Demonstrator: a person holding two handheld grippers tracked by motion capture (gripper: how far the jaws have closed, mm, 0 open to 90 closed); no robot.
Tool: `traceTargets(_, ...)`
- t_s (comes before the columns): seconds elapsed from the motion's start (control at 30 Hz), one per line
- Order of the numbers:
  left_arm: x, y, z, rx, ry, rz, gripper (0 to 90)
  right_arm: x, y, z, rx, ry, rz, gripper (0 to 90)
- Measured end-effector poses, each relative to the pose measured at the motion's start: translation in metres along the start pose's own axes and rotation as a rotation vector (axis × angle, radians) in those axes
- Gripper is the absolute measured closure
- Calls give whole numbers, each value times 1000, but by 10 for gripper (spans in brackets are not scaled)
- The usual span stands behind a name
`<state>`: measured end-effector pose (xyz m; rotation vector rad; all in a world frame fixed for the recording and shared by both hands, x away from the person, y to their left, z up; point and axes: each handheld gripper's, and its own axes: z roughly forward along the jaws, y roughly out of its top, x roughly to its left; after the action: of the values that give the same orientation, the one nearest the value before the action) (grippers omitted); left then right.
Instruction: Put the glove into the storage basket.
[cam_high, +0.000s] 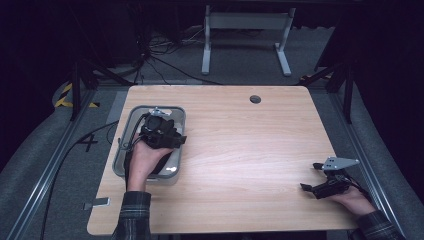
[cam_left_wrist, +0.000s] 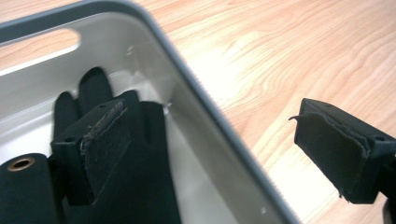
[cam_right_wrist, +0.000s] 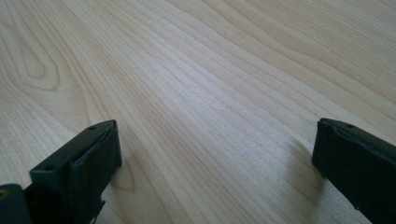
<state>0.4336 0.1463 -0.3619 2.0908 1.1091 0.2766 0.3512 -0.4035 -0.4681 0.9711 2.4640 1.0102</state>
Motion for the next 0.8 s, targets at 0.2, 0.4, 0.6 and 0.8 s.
traceTargets(0.2, -21, 4, 4, -20, -31, 26, 105, 0, 0, 0, 0, 0, 0, 18)
traceTargets(0.4, -42, 4, 13, -23, -71, 60, 105, 0, 0, 0, 0, 0, 0, 19)
traceTargets(0.6, -63, 4, 21, -35, -98, 95, 105, 0, 0, 0, 1, 1, 1, 18)
traceTargets(0.8, -90, 3, 31, -46, -123, 133, 105, 0, 0, 0, 1, 1, 1, 18)
